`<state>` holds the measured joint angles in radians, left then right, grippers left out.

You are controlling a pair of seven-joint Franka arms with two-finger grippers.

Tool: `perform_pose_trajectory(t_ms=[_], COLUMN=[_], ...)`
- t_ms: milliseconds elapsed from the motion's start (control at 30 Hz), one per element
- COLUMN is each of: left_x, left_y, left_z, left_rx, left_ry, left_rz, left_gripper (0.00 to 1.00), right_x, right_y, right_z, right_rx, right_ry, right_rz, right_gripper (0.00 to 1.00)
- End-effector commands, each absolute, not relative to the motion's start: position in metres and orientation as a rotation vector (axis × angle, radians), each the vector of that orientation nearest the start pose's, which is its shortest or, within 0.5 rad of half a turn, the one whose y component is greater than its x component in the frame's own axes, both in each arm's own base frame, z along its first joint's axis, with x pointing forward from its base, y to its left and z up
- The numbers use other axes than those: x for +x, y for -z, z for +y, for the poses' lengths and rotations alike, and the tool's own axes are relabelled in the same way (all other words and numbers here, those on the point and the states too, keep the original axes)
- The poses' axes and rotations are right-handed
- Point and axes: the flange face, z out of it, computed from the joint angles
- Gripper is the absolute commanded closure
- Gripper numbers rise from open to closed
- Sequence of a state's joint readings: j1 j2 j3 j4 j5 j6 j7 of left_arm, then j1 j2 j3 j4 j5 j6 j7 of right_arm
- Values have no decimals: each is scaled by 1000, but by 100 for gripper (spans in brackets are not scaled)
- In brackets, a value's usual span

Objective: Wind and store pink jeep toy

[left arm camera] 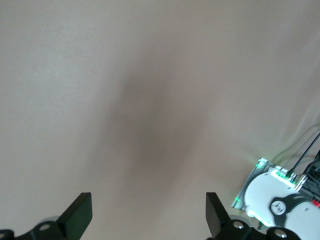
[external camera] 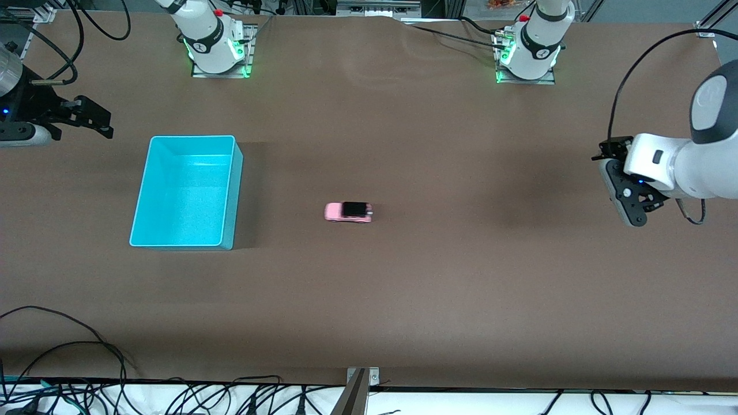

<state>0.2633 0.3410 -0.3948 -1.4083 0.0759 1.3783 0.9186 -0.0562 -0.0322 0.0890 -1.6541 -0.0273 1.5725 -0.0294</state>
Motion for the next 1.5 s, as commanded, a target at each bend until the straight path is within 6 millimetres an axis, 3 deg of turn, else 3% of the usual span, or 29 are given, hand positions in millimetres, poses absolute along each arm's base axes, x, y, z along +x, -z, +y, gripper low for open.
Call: perform_pose_trajectory(t_ms=[0, 33, 134, 267, 367, 601, 835, 1002, 1202, 1269, 1335, 1369, 1469], left_x=[603, 595, 590, 587, 585, 582, 577, 572, 570, 565, 571, 577, 587], left_y=[-515, -520, -522, -522, -522, -526, -535, -537, -541, -544, -540, -539, -538], left_z=[-61, -78, -86, -86, -88, -92, -99, -115, -119, -130, -114, -93, -71], left_rx=[-2853, -2887, -2919, -2978, -3022, -3101, -3132, -3128, -3134, -3106, -3129, -3153, -3175], left_ry=[-542, -573, -599, -624, -648, -655, -647, -659, -635, -605, -599, -580, -468], left_rz=[1506, 1403, 1327, 1230, 1184, 1012, 796, 755, 687, 706, 659, 593, 490], left_gripper=[0, 0, 0, 0, 0, 0, 0, 0, 0, 0, 0, 0, 0], right_x=[536, 536, 538, 545, 552, 542, 552, 562, 579, 585, 591, 594, 603], right_y=[-608, -610, -611, -618, -612, -603, -593, -576, -549, -538, -524, -516, -491], right_z=[10, 14, 15, 16, 18, 31, 45, 65, 74, 80, 86, 90, 95], right_rx=[-3161, -3161, -3157, -3155, -3152, -3141, -3127, -2978, -2864, -2812, -2752, -2716, -2608], right_ry=[-114, -100, -90, -63, -85, -210, -193, -192, -174, -165, -168, -170, -182], right_rz=[-63, -87, -106, -118, -138, -216, -303, -677, -967, -1093, -1215, -1281, -1445], right_gripper=[0, 0, 0, 0, 0, 0, 0, 0, 0, 0, 0, 0, 0])
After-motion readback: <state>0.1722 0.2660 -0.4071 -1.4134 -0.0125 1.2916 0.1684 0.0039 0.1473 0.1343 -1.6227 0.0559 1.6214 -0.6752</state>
